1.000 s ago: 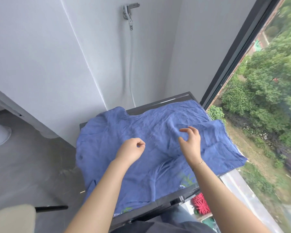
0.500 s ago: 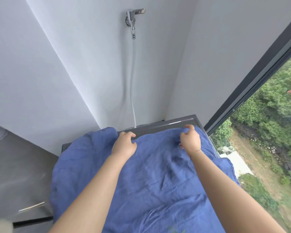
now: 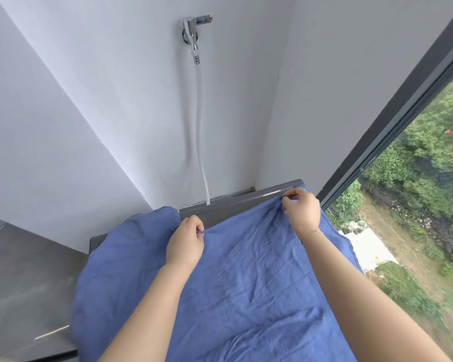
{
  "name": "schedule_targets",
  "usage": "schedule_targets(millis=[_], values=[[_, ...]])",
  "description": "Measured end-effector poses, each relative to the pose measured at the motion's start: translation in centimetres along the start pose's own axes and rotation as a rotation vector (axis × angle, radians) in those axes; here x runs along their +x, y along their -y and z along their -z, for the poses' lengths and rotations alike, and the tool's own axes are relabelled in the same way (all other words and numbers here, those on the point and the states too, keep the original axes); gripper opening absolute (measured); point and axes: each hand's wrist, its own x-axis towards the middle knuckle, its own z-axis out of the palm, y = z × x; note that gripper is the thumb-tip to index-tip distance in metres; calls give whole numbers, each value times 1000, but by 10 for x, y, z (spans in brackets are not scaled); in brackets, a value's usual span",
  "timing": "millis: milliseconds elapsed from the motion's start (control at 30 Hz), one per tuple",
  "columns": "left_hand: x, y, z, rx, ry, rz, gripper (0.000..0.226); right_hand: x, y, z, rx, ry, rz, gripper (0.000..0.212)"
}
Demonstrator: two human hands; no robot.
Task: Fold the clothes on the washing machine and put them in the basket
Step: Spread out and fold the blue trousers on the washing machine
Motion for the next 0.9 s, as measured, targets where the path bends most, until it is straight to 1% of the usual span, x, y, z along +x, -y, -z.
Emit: schedule_targets(millis=[67,133,167,233,300,367,467,600,667,700,800,867,900], values=[[-15,0,3,-119,-97,-9,15,-19,-2,8,181,-70,-19,18],[-35,1,8,-202,-160,-16,23,-48,-8,16,372,-95,-48,22],[-46,1,10,-228,-184,-28,27,-64,-13,21,449,-102,-58,23],[-63,3,13,-263,-205,-58,29,-91,-24,28,559,-137,-84,20],[-81,6,14,-253,-175,-97,25,-116,-37,32,649,-200,-118,15],[-94,10,13,-240,-124,-108,20,-130,-49,32,764,-279,-205,10],[-107,11,10,-235,-59,-145,19,-140,-62,31,893,-320,-330,6],[-121,9,15,-203,-29,-195,15,-148,-61,44,907,-370,-282,15],[-129,5,16,-166,22,-210,13,-150,-62,53,916,-434,-293,16],[-132,3,16,-128,68,-207,12,-151,-64,56,932,-480,-331,16],[-137,3,8,-17,273,-139,8,-157,-77,51,935,-567,-502,20],[-137,7,3,-39,434,-82,8,-164,-80,47,880,-565,-587,27],[-137,10,0,-62,494,-67,10,-167,-79,45,809,-562,-629,31]])
